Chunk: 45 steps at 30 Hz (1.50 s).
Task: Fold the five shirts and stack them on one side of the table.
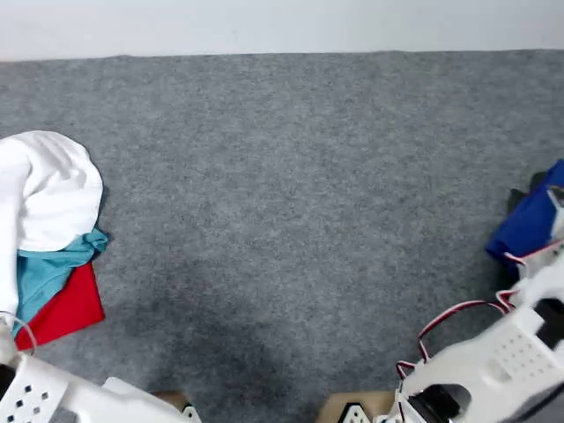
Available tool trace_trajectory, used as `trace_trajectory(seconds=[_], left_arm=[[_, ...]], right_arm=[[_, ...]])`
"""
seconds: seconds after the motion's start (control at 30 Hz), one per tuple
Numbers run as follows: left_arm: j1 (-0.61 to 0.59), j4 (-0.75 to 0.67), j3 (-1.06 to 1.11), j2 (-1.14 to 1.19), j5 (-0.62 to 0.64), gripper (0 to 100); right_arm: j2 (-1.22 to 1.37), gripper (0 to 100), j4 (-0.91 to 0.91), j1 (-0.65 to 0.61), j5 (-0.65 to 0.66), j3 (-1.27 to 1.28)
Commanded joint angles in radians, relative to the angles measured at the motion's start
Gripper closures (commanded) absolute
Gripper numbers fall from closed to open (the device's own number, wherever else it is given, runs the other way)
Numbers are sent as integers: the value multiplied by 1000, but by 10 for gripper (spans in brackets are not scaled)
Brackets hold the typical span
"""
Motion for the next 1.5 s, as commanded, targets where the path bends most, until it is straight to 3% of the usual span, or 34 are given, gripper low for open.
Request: trace_trajectory(seconds=[0.0, 0.37, 0.9, 1.17, 1.47], left_arm=[[0, 18, -5, -9, -5, 927], [0, 18, -5, -9, -5, 927], [107, 18, -1, -9, 0, 928], [107, 17, -1, -9, 0, 928], [101, 17, -1, -9, 0, 928]], right_arm=[[-4, 989, -4, -81, -40, -48], [-5, 989, -5, -205, -40, 74], [-285, 982, 150, -79, -35, -35], [-217, 775, 133, -79, -35, -32], [-94, 772, -19, -68, -34, -32]])
